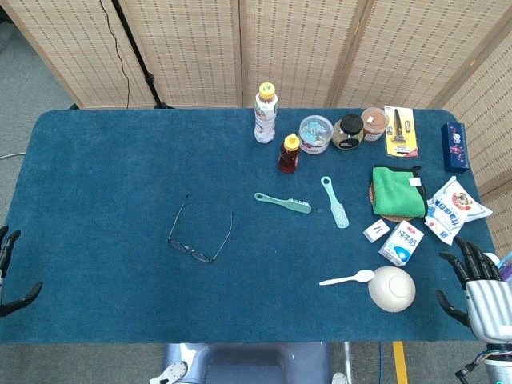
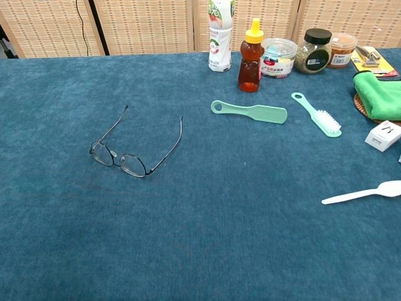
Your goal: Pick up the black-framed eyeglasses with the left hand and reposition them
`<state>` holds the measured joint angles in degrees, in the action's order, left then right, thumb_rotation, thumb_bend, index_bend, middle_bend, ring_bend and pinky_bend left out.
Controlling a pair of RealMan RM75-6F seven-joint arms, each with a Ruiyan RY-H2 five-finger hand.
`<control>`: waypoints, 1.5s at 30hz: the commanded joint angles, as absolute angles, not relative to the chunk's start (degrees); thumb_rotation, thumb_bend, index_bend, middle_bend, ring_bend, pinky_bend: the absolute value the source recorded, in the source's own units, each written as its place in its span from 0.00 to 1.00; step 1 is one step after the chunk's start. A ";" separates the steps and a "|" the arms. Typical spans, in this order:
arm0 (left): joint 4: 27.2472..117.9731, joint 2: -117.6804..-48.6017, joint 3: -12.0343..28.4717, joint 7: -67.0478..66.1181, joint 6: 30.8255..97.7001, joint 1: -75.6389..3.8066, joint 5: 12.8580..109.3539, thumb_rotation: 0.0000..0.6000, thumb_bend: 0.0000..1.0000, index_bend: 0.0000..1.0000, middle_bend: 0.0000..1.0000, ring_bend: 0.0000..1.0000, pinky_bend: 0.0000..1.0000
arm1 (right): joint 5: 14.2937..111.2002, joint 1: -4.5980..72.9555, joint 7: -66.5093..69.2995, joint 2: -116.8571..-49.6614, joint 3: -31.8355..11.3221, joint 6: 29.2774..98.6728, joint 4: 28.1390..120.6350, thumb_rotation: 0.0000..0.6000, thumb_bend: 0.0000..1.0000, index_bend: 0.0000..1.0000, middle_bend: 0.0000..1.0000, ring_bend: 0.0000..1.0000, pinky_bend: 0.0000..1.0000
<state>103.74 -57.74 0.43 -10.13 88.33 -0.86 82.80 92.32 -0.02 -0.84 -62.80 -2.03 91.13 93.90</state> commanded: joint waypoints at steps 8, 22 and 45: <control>103.27 -58.20 0.86 -10.22 87.05 -1.47 82.49 0.81 0.23 0.00 0.00 0.00 0.00 | 92.49 -0.33 -1.28 -62.48 -1.90 91.72 94.36 1.00 0.31 0.23 0.07 0.09 0.17; 102.38 -58.01 1.81 -10.10 84.21 -3.58 82.45 0.81 0.23 0.08 0.01 0.00 0.00 | 92.47 -0.97 -1.41 -62.16 -1.73 92.52 94.76 1.00 0.31 0.23 0.07 0.09 0.17; 94.97 -66.21 5.88 -11.39 65.25 -19.40 81.48 0.81 0.23 0.29 0.22 0.13 0.08 | 91.56 -2.18 -2.57 -61.42 -1.61 93.43 95.86 1.00 0.31 0.23 0.07 0.09 0.17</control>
